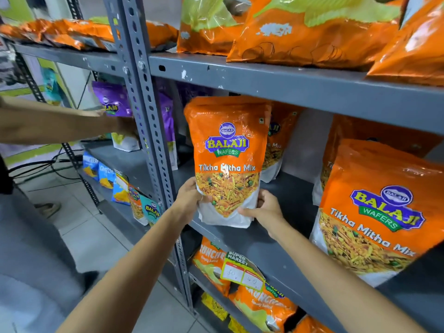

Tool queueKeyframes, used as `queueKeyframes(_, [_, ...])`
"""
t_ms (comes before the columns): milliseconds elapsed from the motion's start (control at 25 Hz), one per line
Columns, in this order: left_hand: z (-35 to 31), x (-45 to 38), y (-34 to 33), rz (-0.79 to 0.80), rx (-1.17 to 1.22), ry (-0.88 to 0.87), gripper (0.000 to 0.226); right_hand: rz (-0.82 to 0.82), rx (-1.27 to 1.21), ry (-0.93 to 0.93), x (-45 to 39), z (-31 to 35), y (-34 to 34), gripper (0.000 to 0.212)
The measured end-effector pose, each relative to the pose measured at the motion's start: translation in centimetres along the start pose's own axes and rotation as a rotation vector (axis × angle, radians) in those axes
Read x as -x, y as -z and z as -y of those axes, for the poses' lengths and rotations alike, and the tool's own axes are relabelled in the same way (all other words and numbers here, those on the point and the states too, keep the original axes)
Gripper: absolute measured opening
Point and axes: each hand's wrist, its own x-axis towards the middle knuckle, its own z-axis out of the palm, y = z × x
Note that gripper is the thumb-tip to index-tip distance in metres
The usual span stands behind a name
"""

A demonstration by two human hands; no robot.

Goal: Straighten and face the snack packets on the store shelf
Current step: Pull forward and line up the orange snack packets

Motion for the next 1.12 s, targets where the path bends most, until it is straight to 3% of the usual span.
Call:
queueKeyframes(120, [-0.1,-2.2,0.3,0.078,-0.011,0.008,0.066,-0.039,0.052,0.015,-0.9,-0.5,-0.2,0.057])
queueKeyframes(400, [0.5,-7.4,1.9,0.303,-0.022,0.092,0.055,-0.282,0.156,-0.044,-2.9,-3.3,-2.7,0.073])
queueKeyframes(480, [0.1,-8.3,2.6,0.425,-0.056,0.110,0.060,-0.246,0.159,-0.049,-3.1,-3.8,-2.8,0.089])
queueKeyframes(560, [-0.7,-9.0,2.5,0.558,-0.117,0.109,0.081,-0.170,0.134,-0.067,-3.3,-3.6,-2.7,0.107])
queueKeyframes(600, [-1.4,-9.1,2.1,0.571,-0.140,0.095,0.085,-0.147,0.105,-0.077,-3.3,-3.5,-2.8,0.106])
queueKeyframes(760, [-5.6,-9.8,0.8,0.420,-0.080,-0.002,0.076,-0.157,0.044,-0.050,-3.4,-3.3,-3.7,0.069])
queueKeyframes(920, [-12.3,-8.9,-1.9,0.222,0.067,-0.217,0.018,-0.203,0.035,-0.056,-3.4,-3.3,-3.7,0.064])
queueKeyframes(1040, [-16.3,-9.8,-2.8,-0.038,0.287,-0.287,0.022,-0.199,0.043,-0.065,-3.3,-3.4,-3.8,0.067])
queueKeyframes(1120, [-15.3,-10.3,-2.8,-0.115,0.178,-0.309,0.017,-0.200,0.049,-0.077,-3.3,-3.6,-3.8,0.067])
